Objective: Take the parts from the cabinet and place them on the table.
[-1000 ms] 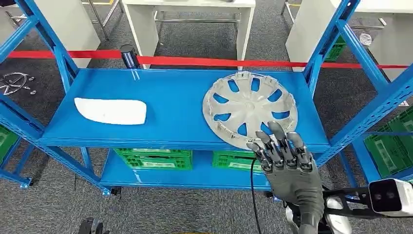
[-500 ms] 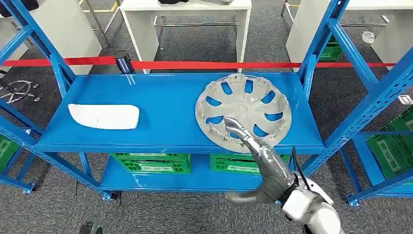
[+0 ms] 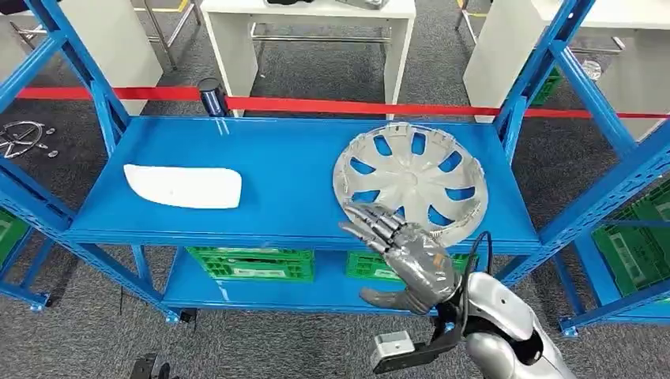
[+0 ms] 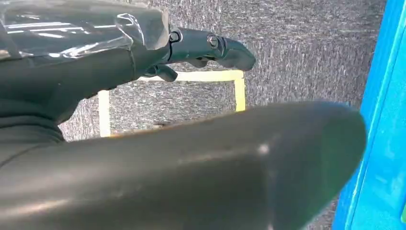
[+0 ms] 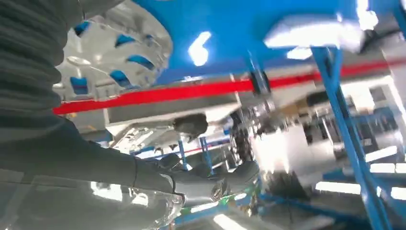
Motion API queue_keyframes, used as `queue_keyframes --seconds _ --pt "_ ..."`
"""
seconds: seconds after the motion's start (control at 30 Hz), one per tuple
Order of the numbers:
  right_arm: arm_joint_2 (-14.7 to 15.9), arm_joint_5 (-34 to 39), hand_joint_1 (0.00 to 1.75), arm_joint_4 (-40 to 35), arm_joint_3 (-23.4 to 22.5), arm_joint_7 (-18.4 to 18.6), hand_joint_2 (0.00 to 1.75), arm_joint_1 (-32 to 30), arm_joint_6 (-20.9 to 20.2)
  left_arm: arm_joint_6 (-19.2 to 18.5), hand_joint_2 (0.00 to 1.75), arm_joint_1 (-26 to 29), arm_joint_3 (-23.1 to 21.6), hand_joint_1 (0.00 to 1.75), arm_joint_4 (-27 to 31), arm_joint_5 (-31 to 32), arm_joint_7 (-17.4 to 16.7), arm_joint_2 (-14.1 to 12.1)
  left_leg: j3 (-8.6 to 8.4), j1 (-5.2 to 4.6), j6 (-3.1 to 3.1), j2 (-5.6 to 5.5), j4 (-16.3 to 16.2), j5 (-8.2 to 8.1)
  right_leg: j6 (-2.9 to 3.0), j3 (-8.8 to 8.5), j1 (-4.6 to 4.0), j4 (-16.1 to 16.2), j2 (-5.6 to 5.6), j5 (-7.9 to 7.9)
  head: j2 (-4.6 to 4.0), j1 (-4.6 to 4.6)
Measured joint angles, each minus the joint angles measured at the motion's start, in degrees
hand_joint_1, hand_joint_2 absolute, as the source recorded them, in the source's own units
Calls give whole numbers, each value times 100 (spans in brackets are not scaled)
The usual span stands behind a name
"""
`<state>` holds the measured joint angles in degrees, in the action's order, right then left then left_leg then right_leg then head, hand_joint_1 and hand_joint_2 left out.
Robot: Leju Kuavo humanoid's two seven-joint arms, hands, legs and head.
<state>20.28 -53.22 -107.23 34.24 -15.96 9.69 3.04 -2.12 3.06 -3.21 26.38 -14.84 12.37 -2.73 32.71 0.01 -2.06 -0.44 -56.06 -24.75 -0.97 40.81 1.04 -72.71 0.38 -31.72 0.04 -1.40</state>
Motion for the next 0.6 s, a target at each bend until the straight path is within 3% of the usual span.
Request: queue_keyframes --seconds 0.07,0.1,0.13,0.23,0.27,0.3,0.33,0.4,0.43,0.47,0.5,0.53,0.6 --pt "154 -37 0 141 149 0 175 200 -4 -35 0 -1 53 0 22 90 -13 33 -1 0 23 -3 -25 -15 -91 -533 0 1126 -8 436 0 2" --pt "211 -42 0 200 213 -2 175 284 -15 -48 0 -3 68 0 26 123 -15 37 9 -5 47 -3 -49 -30 -57 -722 -2 1535 -22 533 0 2" --pt "252 -44 0 263 285 0 175 355 -39 -68 0 -6 83 0 26 162 -24 44 30 -53 86 -3 -88 -63 26 -761 -28 1558 -9 576 0 -7" --pt "399 -26 0 484 547 0 175 551 -153 -151 0 -12 149 0 26 247 -22 46 33 -30 138 2 -79 -48 122 -738 -56 1548 -4 600 0 -9" --pt "425 8 0 551 630 -2 175 617 -199 -171 0 -17 181 0 24 284 -11 35 55 -20 172 0 -109 -81 151 -759 22 1574 -3 618 0 0" --pt "451 72 0 613 707 -15 175 696 -254 -208 0 -16 203 0 24 302 0 42 112 -14 215 9 -230 -171 176 -766 20 1574 -4 619 0 -20" --pt "488 136 0 691 781 -22 175 772 -302 -219 0 -30 227 0 22 346 11 39 244 7 251 10 -534 -361 191 -771 24 1574 -4 612 0 -50" --pt "532 214 0 855 934 -53 175 884 -374 -258 0 -38 273 0 20 357 13 41 712 48 313 11 -1513 -791 192 -768 20 1572 -5 611 0 -48" --pt "549 240 0 930 991 -68 175 915 -404 -265 0 -36 295 0 15 365 15 41 891 62 328 11 -1860 -884 192 -767 17 1571 -8 610 0 -46" --pt "569 284 0 1019 1056 -88 175 956 -446 -271 0 -35 324 0 13 403 15 41 954 70 334 12 -1947 -847 191 -768 17 1570 -8 610 0 -46" --pt "580 332 0 1104 1115 -87 175 1003 -472 -295 0 -35 341 0 11 422 20 41 870 73 329 13 -1736 -678 190 -772 18 1570 -7 609 0 -46" --pt "580 369 0 1174 1152 -87 175 1062 -507 -317 0 -37 360 0 11 446 28 41 671 73 319 13 -1316 -441 189 -779 19 1570 -1 609 0 -48" --pt "580 426 0 1303 1212 -87 175 1202 -533 -337 0 -43 404 0 11 470 41 37 112 69 257 13 -210 8 184 -797 18 1572 8 608 0 -46"
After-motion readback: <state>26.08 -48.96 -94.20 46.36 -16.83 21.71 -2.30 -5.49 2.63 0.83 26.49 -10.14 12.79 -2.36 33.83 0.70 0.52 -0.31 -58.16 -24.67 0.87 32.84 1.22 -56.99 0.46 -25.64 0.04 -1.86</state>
